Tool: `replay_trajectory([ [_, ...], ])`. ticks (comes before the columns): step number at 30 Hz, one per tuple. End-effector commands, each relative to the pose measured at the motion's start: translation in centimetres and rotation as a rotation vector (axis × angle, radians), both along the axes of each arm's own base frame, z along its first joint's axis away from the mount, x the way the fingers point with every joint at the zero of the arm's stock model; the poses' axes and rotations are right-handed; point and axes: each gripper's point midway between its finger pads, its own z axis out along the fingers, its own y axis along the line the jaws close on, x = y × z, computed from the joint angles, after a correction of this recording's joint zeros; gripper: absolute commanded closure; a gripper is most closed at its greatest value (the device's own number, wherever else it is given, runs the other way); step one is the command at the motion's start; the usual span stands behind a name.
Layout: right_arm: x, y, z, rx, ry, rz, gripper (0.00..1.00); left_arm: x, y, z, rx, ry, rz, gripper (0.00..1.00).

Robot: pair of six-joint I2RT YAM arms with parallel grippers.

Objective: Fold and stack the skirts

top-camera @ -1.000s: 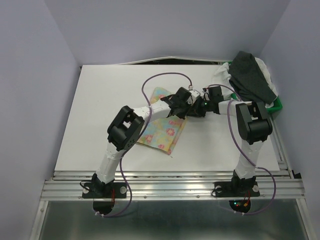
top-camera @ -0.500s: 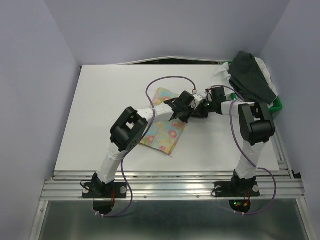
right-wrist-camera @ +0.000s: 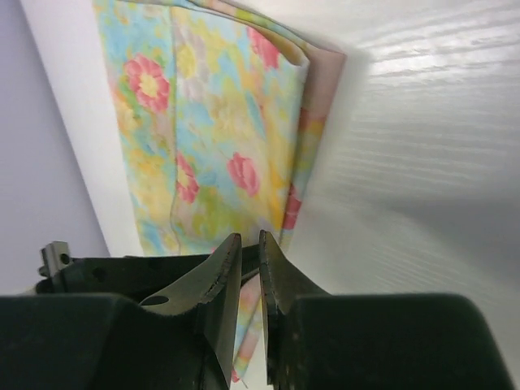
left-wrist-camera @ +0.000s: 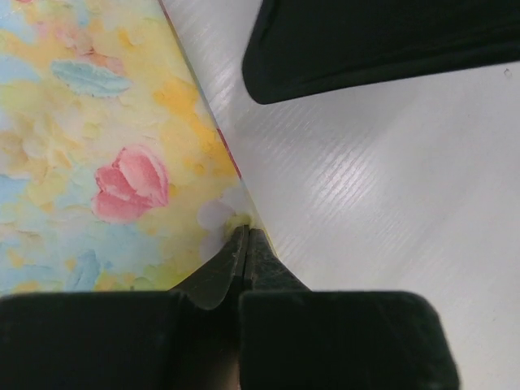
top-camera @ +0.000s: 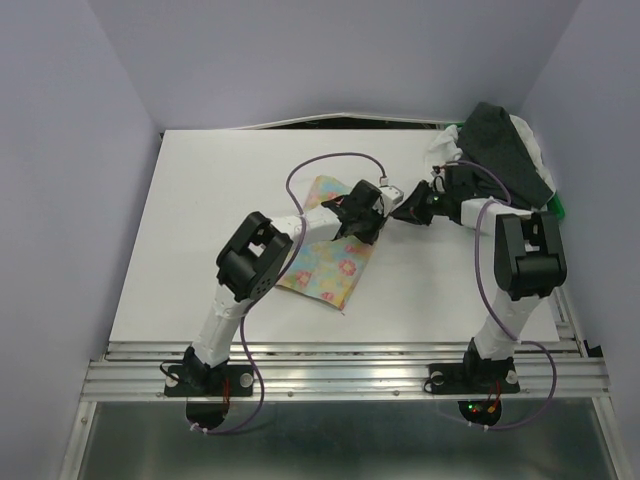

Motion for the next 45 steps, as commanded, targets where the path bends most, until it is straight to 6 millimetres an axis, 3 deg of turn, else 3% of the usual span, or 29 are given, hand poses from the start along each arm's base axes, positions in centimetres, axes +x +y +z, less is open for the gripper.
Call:
replay_trajectory([
  [1, 1.3, 2.2, 2.1, 0.131, -0.066, 0.018, 0.79, -0.7, 0.4, 2.2, -0.04, -0.003, -0.009, 0.92],
  [7, 2.3, 3.7, 1.9, 0.163, -0.078, 0.016, 0.78, -1.0, 0.2, 2.6, -0.076, 0.023, 0.003, 0.92],
  [13, 2.5, 4.0, -3.5, 0.104, 0.006, 0.017, 0.79, -1.4, 0.1, 3.4, -0.116, 0.038, 0.01, 0.91],
  [15, 2.7, 3.7, -5.4, 0.068, 0.041, 0.015, 0.79, -1.3, -0.1, 4.4, -0.136, 0.029, 0.012, 0.86],
  [18, 3.3, 3.1, -6.8, 0.0, 0.031, 0.024, 0.8, -1.3, 0.2, 7.8, -0.172, -0.021, 0.007, 0.75],
  [19, 3.8, 3.0, -7.1, -0.015, 0.029, 0.021, 0.8, -1.4, 0.7, 10.5, -0.192, -0.068, 0.004, 0.75],
  [22, 4.7, 2.8, -7.2, -0.041, 0.006, 0.036, 0.8, -2.5, 3.6, 11.6, -0.106, -0.148, -0.033, 0.75],
  [25, 6.1, 2.5, -7.0, -0.08, -0.028, 0.045, 0.8, -5.0, 7.7, 11.5, 0.018, -0.21, -0.135, 0.75],
  [26, 6.6, 2.4, -7.0, -0.097, -0.042, 0.046, 0.8, -5.8, 8.9, 12.4, 0.039, -0.241, -0.164, 0.75],
  [27, 7.3, 2.4, -6.7, -0.104, -0.059, 0.046, 0.8, -7.5, 10.9, 10.0, 0.116, -0.196, -0.204, 0.75],
  [29, 7.8, 2.5, -6.5, -0.106, -0.072, 0.058, 0.8, -9.4, 13.1, 9.5, 0.189, -0.229, -0.314, 0.75],
  [30, 8.2, 3.2, -6.2, -0.102, -0.089, 0.079, 0.8, -10.8, 14.6, 7.4, 0.232, -0.199, -0.349, 0.75],
  [32, 8.2, 3.3, -5.9, -0.103, -0.08, 0.098, 0.78, -12.2, 15.8, 6.6, 0.257, -0.21, -0.422, 0.76],
  [33, 8.4, 3.8, -5.3, -0.104, -0.099, 0.114, 0.77, -13.3, 16.4, 5.2, 0.277, -0.177, -0.444, 0.78],
  [38, 8.4, 5.0, -2.7, -0.095, -0.146, 0.153, 0.72, -14.1, 15.4, 1.0, 0.322, -0.074, -0.475, 0.82],
  [39, 8.2, 5.5, -2.2, -0.097, -0.152, 0.165, 0.7, -13.5, 14.5, 1.1, 0.312, -0.082, -0.464, 0.82],
  [40, 8.0, 5.5, -1.1, -0.095, -0.158, 0.17, 0.63, -13.3, 14.2, -0.1, 0.331, -0.062, -0.457, 0.82],
  [42, 7.8, 6.1, 0.8, -0.093, -0.186, 0.192, 0.53, -12.2, 13.0, -0.3, 0.322, -0.061, -0.434, 0.82],
  [45, 6.7, 6.3, 4.5, -0.07, -0.205, 0.206, 0.46, -11.7, 12.1, -1.3, 0.312, -0.024, -0.406, 0.82],
])
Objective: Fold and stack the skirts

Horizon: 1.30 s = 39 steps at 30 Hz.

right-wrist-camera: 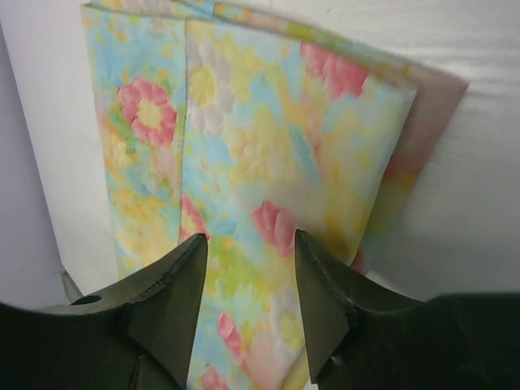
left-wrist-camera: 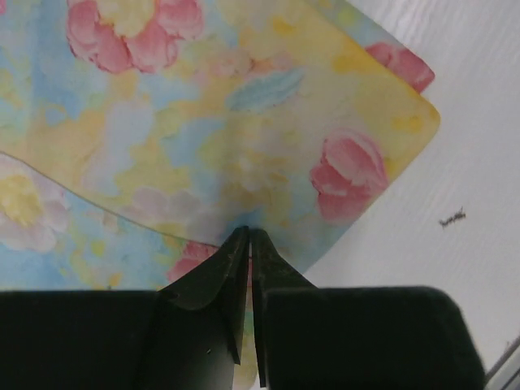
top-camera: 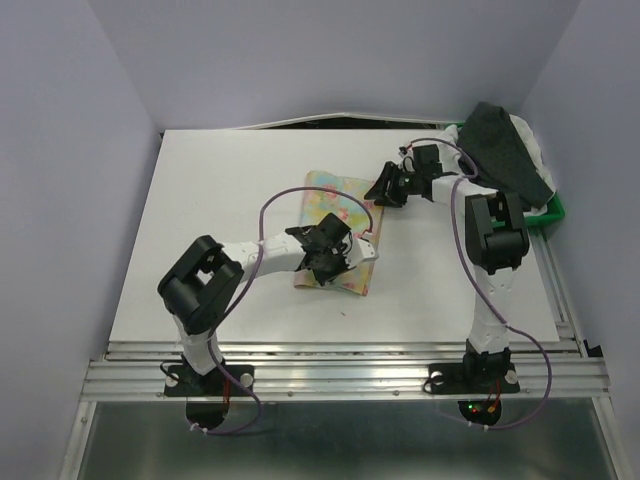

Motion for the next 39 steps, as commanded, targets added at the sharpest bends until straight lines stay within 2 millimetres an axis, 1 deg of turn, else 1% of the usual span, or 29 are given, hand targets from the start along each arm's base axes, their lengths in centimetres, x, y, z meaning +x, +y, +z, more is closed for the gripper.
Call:
replay_trajectory([
  [1, -1.4, 0.7, 7.4, 0.011, -0.082, 0.045, 0.46, 0.2, -1.8, -1.1, -0.025, 0.051, 0.034, 0.78],
  [3, -3.9, 1.6, 8.3, 0.035, -0.05, 0.084, 0.46, 0.4, -2.4, -0.7, -0.046, 0.063, 0.045, 0.73],
  [4, -4.7, 1.6, 8.4, 0.044, -0.036, 0.088, 0.47, 0.4, -2.5, -0.5, -0.056, 0.065, 0.049, 0.68],
  [5, -5.8, 2.1, 8.4, 0.064, -0.014, 0.102, 0.48, 0.4, -2.7, 0.1, -0.07, 0.057, 0.052, 0.65],
  [6, -7.6, 2.4, 7.6, 0.07, 0.022, 0.115, 0.48, 0.5, -2.6, 0.4, -0.076, 0.052, 0.06, 0.61],
  [7, -8.3, 2.4, 7.3, 0.079, 0.033, 0.121, 0.49, 0.5, -2.6, 0.9, -0.083, 0.042, 0.064, 0.59],
  [8, -9.2, 3.0, 7.0, 0.082, 0.034, 0.148, 0.5, 0.9, -2.6, 2.1, -0.106, 0.009, 0.078, 0.57],
  [9, -9.8, 2.9, 6.5, 0.079, 0.037, 0.157, 0.5, 0.8, -2.3, 2.5, -0.11, -0.002, 0.083, 0.54],
  [10, -11.2, 3.8, 5.6, 0.07, 0.058, 0.193, 0.51, 1.1, -2.2, 3.9, -0.13, -0.037, 0.092, 0.49],
  [12, -12.6, 4.4, 4.8, 0.073, 0.088, 0.237, 0.53, 1.1, -1.7, 4.9, -0.133, -0.077, 0.089, 0.47],
  [13, -13.4, 5.1, 4.4, 0.079, 0.104, 0.264, 0.53, 1.2, -1.4, 5.4, -0.126, -0.104, 0.086, 0.47],
  [14, -14.2, 5.5, 4.1, 0.086, 0.114, 0.287, 0.53, 1.1, -1.4, 6.5, -0.139, -0.135, 0.078, 0.47],
  [16, -15.4, 6.4, 4.1, 0.092, 0.098, 0.36, 0.54, 0.6, -1.0, 6.6, -0.114, -0.159, 0.043, 0.47],
  [17, -15.8, 7.1, 4.1, 0.076, 0.076, 0.399, 0.54, -0.3, -1.0, 6.4, -0.088, -0.168, -0.003, 0.47],
  [19, -16.0, 7.3, 3.7, 0.058, 0.075, 0.418, 0.55, -1.2, -0.6, 5.8, -0.047, -0.186, -0.044, 0.47],
  [20, -16.1, 7.3, 2.8, 0.027, 0.078, 0.428, 0.55, -2.0, -0.7, 5.5, -0.037, -0.193, -0.076, 0.47],
  [21, -15.9, 7.2, 2.4, 0.011, 0.075, 0.427, 0.56, -2.7, -0.1, 4.5, -0.009, -0.185, -0.099, 0.47],
  [22, -15.9, 6.9, 1.7, -0.016, 0.084, 0.425, 0.57, -3.1, 0.1, 3.9, 0.012, -0.191, -0.124, 0.47],
  [23, -15.4, 6.3, 0.9, -0.07, 0.07, 0.41, 0.58, -3.5, 0.1, 3.4, 0.023, -0.191, -0.139, 0.47],
  [24, -15.3, 6.0, -0.3, -0.096, 0.087, 0.404, 0.58, -4.4, 0.1, 2.6, 0.04, -0.183, -0.169, 0.47],
  [26, -15.1, 5.4, -1.6, -0.142, 0.108, 0.388, 0.59, -4.7, -0.1, 1.7, 0.056, -0.187, -0.203, 0.47],
  [27, -15.3, 5.3, -2.7, -0.155, 0.13, 0.389, 0.6, -4.7, -0.3, 1.4, 0.059, -0.188, -0.21, 0.47],
  [28, -15.3, 5.1, -3.3, -0.167, 0.145, 0.383, 0.6, -4.5, -0.5, 1.1, 0.061, -0.196, -0.21, 0.46],
  [29, -15.4, 5.0, -3.8, -0.175, 0.153, 0.382, 0.6, -4.0, -0.2, 0.2, 0.093, -0.209, -0.199, 0.47],
  [30, -15.4, 4.8, -4.3, -0.183, 0.163, 0.379, 0.6, -3.4, -0.6, 0.0, 0.088, -0.237, -0.198, 0.46],
  [32, -15.4, 4.6, -5.4, -0.202, 0.183, 0.377, 0.61, -2.0, -0.2, -1.2, 0.131, -0.305, -0.177, 0.47],
  [33, -15.3, 4.6, -5.5, -0.206, 0.187, 0.376, 0.61, -1.7, -0.1, -1.5, 0.14, -0.32, -0.176, 0.46],
  [37, -15.5, 4.3, -6.6, -0.225, 0.207, 0.384, 0.62, -1.6, 0.0, -2.8, 0.155, -0.329, -0.216, 0.46],
  [39, -15.5, 4.2, -7.1, -0.234, 0.217, 0.384, 0.62, -1.5, 0.0, -2.8, 0.161, -0.334, -0.244, 0.47],
])
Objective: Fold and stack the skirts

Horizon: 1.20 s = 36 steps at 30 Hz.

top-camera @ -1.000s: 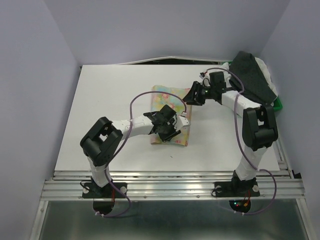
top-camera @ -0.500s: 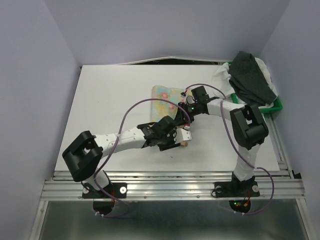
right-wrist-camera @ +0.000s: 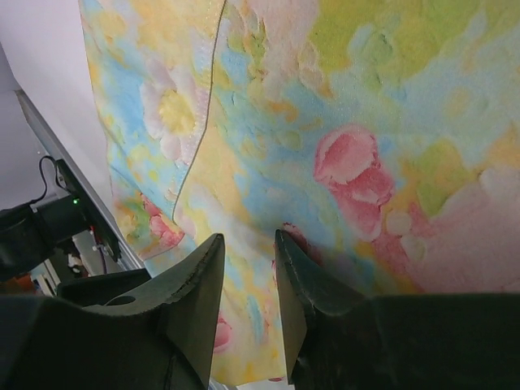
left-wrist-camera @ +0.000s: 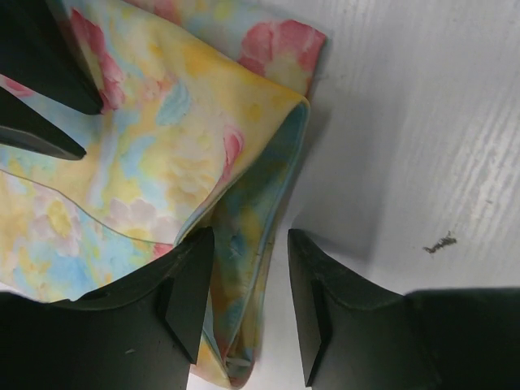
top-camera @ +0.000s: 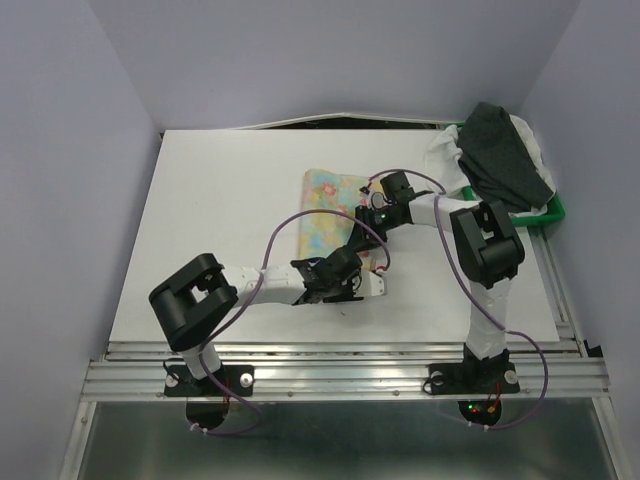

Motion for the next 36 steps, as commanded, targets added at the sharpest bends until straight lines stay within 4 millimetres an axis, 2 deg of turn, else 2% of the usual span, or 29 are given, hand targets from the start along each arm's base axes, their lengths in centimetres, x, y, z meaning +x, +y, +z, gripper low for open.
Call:
replay_trajectory([
  [1, -0.4, -2.1, -4.8, -0.161, 0.023, -0.001, 0.62, 0.0, 1.7, -2.6, 0.096, -0.012, -0.05, 0.47],
  [7, -0.3, -2.3, -5.5, -0.181, 0.032, -0.003, 0.65, 1.0, 1.7, -3.1, 0.121, 0.034, -0.046, 0.53],
  [10, -0.3, -2.3, -5.6, -0.183, 0.035, 0.003, 0.65, 0.2, 2.1, -2.4, 0.115, 0.06, -0.062, 0.5],
  [11, -0.3, -2.3, -5.6, -0.184, 0.037, 0.003, 0.65, -0.6, 1.4, -1.0, 0.061, 0.078, -0.093, 0.49],
  [13, -0.2, -2.3, -5.5, -0.183, 0.037, 0.006, 0.65, -2.1, 1.9, 0.0, 0.053, 0.121, -0.112, 0.48],
  [15, -0.3, -2.3, -5.3, -0.18, 0.039, 0.009, 0.65, -3.1, 1.5, 2.4, -0.008, 0.147, -0.107, 0.47],
  [18, -0.4, -2.2, -5.1, -0.176, 0.039, 0.012, 0.65, -3.4, 1.6, 4.7, -0.032, 0.169, -0.085, 0.46],
  [20, -0.4, -2.2, -5.0, -0.175, 0.037, 0.013, 0.65, -2.5, 1.7, 5.8, -0.035, 0.124, -0.062, 0.46],
  [24, -0.5, -2.2, -4.9, -0.173, 0.039, 0.017, 0.65, -1.0, 2.4, 4.7, 0.008, 0.058, -0.05, 0.45],
  [29, -0.7, -2.4, -4.9, -0.179, 0.034, 0.019, 0.65, 0.0, 4.1, -0.1, 0.123, 0.076, -0.054, 0.45],
  [32, -0.7, -2.4, -4.9, -0.179, 0.039, 0.019, 0.65, 0.7, 4.0, -1.7, 0.141, 0.075, -0.059, 0.45],
  [36, -0.6, -2.4, -4.8, -0.179, 0.033, 0.028, 0.65, 1.3, 3.3, -2.6, 0.141, 0.085, -0.079, 0.46],
])
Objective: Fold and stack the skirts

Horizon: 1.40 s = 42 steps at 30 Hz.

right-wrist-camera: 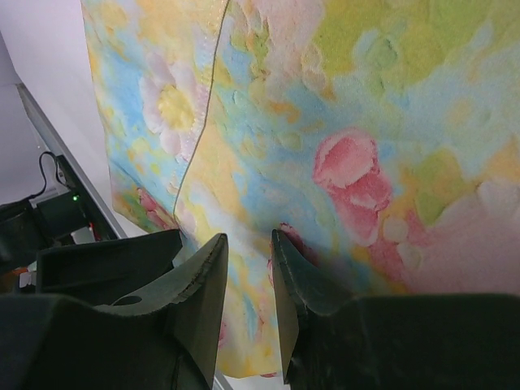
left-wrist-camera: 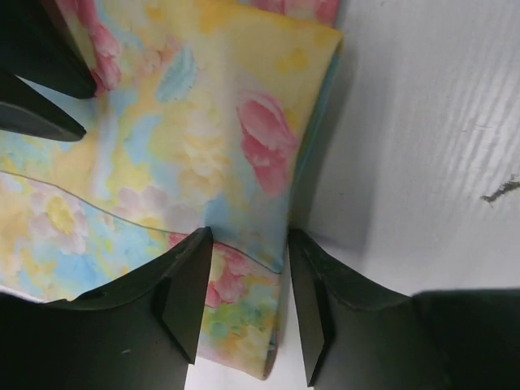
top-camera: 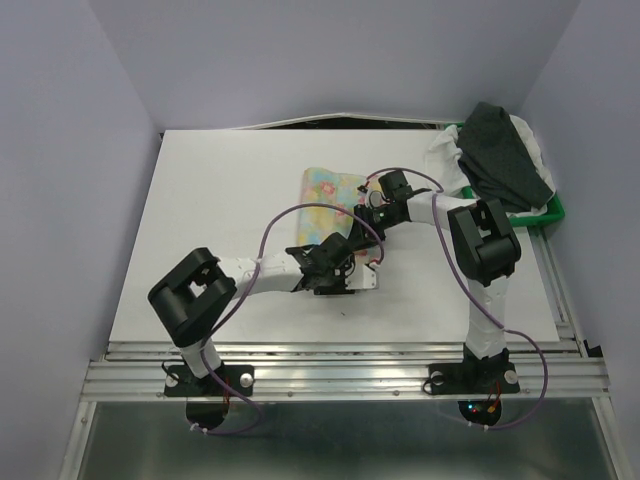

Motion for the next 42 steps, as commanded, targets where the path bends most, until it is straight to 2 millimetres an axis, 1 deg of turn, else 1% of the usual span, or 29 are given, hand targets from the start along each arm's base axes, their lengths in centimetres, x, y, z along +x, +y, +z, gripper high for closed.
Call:
replay_trajectory([
  [1, -1.0, -2.8, -4.6, -0.189, 0.026, 0.001, 0.65, 0.0, 0.8, -2.6, 0.065, 0.038, -0.032, 0.46],
  [4, -1.2, -2.9, -4.8, -0.198, 0.027, 0.005, 0.65, 0.6, 0.6, -2.9, 0.06, 0.048, -0.052, 0.49],
  [5, -1.2, -3.0, -4.9, -0.201, 0.03, 0.005, 0.65, 0.7, 1.0, -3.3, 0.071, 0.067, -0.047, 0.5],
  [7, -1.4, -3.1, -5.2, -0.205, 0.033, 0.009, 0.65, 0.9, 1.3, -3.7, 0.079, 0.086, -0.048, 0.53],
  [8, -1.4, -3.1, -5.2, -0.206, 0.034, 0.01, 0.65, 1.3, 1.2, -3.5, 0.078, 0.081, -0.053, 0.6],
  [9, -1.5, -3.1, -5.4, -0.207, 0.036, 0.01, 0.66, 1.3, 1.5, -3.7, 0.091, 0.095, -0.047, 0.64],
  [10, -1.5, -3.1, -5.3, -0.204, 0.034, 0.015, 0.66, 1.6, 1.2, -3.3, 0.076, 0.106, -0.045, 0.77],
  [12, -1.6, -3.1, -5.4, -0.201, 0.036, 0.022, 0.66, 1.1, 1.4, -2.6, 0.074, 0.138, -0.048, 0.88],
  [13, -1.6, -3.0, -5.2, -0.196, 0.032, 0.026, 0.66, 1.0, 0.9, -1.4, 0.045, 0.141, -0.06, 0.99],
  [14, -1.7, -3.0, -5.1, -0.192, 0.031, 0.03, 0.66, 0.3, 1.1, -0.9, 0.045, 0.166, -0.059, 1.0],
  [17, -1.8, -2.7, -3.9, -0.163, 0.005, 0.046, 0.66, -0.9, 0.6, 1.2, 0.0, 0.205, -0.07, 1.0],
  [18, -1.7, -2.4, -3.2, -0.141, -0.006, 0.056, 0.66, -1.8, 1.0, 1.3, 0.013, 0.239, -0.06, 1.0],
  [19, -1.4, -2.2, -2.1, -0.125, -0.034, 0.059, 0.66, -2.6, 0.8, 1.6, 0.006, 0.26, -0.069, 1.0],
  [20, -1.0, -2.1, -1.4, -0.118, -0.052, 0.059, 0.66, -3.1, 0.8, 2.0, -0.002, 0.273, -0.071, 1.0],
  [21, -0.3, -1.7, -0.3, -0.101, -0.085, 0.061, 0.65, -3.8, 1.2, 2.1, 0.007, 0.295, -0.067, 1.0],
  [23, 0.8, -1.2, 1.4, -0.083, -0.135, 0.059, 0.63, -4.8, 1.2, 2.2, -0.003, 0.339, -0.045, 1.0],
  [24, 2.1, -0.8, 3.2, -0.07, -0.191, 0.055, 0.61, -5.5, 1.4, 2.3, 0.003, 0.364, -0.04, 1.0],
  [26, 3.4, -0.5, 4.9, -0.06, -0.248, 0.05, 0.58, -6.1, 1.4, 2.7, -0.005, 0.394, -0.027, 1.0],
  [27, 4.6, 0.0, 6.1, -0.047, -0.282, 0.043, 0.56, -6.6, 1.6, 2.7, 0.005, 0.411, -0.024, 1.0],
  [29, 5.4, 0.5, 7.0, -0.025, -0.3, 0.043, 0.56, -6.8, 1.5, 2.9, 0.005, 0.428, -0.016, 1.0],
  [32, 5.3, 1.5, 7.0, 0.036, -0.253, 0.046, 0.56, -6.9, 1.2, 3.2, 0.001, 0.445, -0.008, 1.0],
  [34, 4.6, 1.7, 6.4, 0.057, -0.215, 0.055, 0.56, -6.9, 1.0, 2.6, 0.011, 0.466, 0.004, 1.0],
  [35, 4.0, 1.5, 5.7, 0.052, -0.196, 0.057, 0.57, -6.8, 0.7, 2.1, 0.013, 0.477, 0.01, 1.0],
  [37, 3.1, 1.0, 5.0, 0.034, -0.189, 0.066, 0.57, -6.7, 0.3, 1.7, 0.01, 0.494, 0.013, 1.0],
  [38, 2.8, 0.8, 4.9, 0.029, -0.192, 0.07, 0.57, -7.0, 0.2, 1.0, 0.02, 0.52, 0.012, 1.0],
  [40, 2.6, 0.5, 4.6, 0.01, -0.203, 0.075, 0.57, -7.5, 0.0, 0.7, 0.025, 0.56, -0.006, 1.0],
  [41, 2.6, 0.4, 4.7, 0.007, -0.211, 0.079, 0.57, -7.6, -0.4, 0.8, 0.017, 0.584, -0.018, 1.0],
  [42, 2.7, 0.4, 4.8, 0.006, -0.219, 0.082, 0.57, -8.1, -0.2, 0.8, 0.032, 0.608, -0.032, 1.0],
])
